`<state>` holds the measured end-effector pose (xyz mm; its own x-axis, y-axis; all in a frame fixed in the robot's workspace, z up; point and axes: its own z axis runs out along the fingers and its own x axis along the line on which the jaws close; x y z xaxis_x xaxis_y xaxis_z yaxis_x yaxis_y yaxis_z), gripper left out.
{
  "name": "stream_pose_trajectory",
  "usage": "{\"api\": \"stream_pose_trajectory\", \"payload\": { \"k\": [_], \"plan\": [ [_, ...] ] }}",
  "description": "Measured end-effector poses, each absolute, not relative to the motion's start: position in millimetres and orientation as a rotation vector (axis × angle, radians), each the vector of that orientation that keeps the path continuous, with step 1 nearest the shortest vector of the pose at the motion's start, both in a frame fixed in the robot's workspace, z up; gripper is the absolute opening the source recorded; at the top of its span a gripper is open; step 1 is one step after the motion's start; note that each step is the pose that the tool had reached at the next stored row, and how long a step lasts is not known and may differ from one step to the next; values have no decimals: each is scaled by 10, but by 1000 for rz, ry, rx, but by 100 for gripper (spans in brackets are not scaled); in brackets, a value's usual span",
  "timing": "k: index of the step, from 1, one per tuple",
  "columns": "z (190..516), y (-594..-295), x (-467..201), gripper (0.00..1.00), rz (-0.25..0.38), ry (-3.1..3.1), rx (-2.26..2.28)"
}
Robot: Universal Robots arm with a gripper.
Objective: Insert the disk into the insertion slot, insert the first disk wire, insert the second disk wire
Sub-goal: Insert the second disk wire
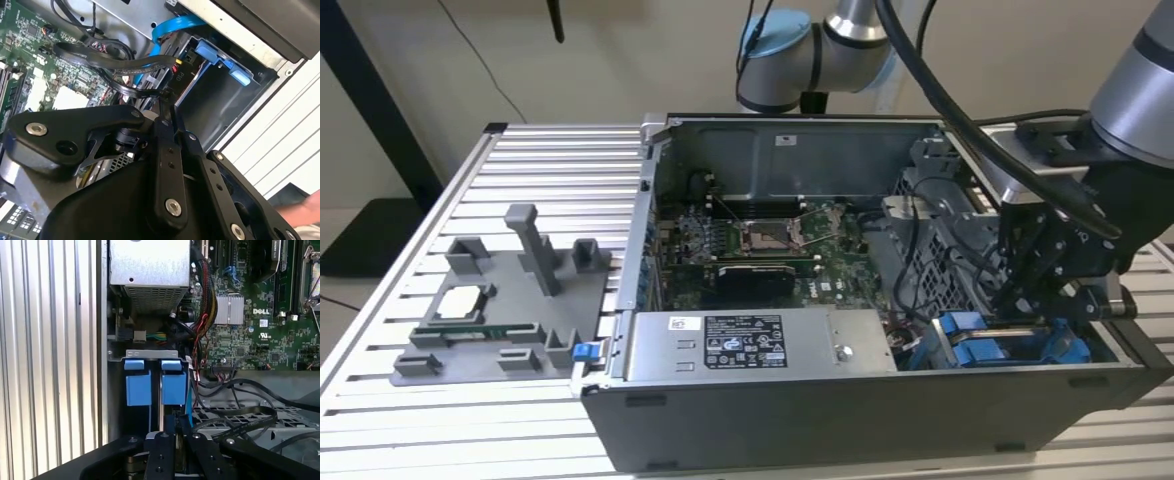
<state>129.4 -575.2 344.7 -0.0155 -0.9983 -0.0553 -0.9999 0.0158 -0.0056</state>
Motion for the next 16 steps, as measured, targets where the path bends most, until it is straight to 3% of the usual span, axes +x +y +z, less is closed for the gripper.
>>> {"api": "stream_pose_trajectory", "payload": {
  "k": [16],
  "plan": [
    [3399, -5700, 1267, 0, 21, 2226, -2181]
  ]
}}
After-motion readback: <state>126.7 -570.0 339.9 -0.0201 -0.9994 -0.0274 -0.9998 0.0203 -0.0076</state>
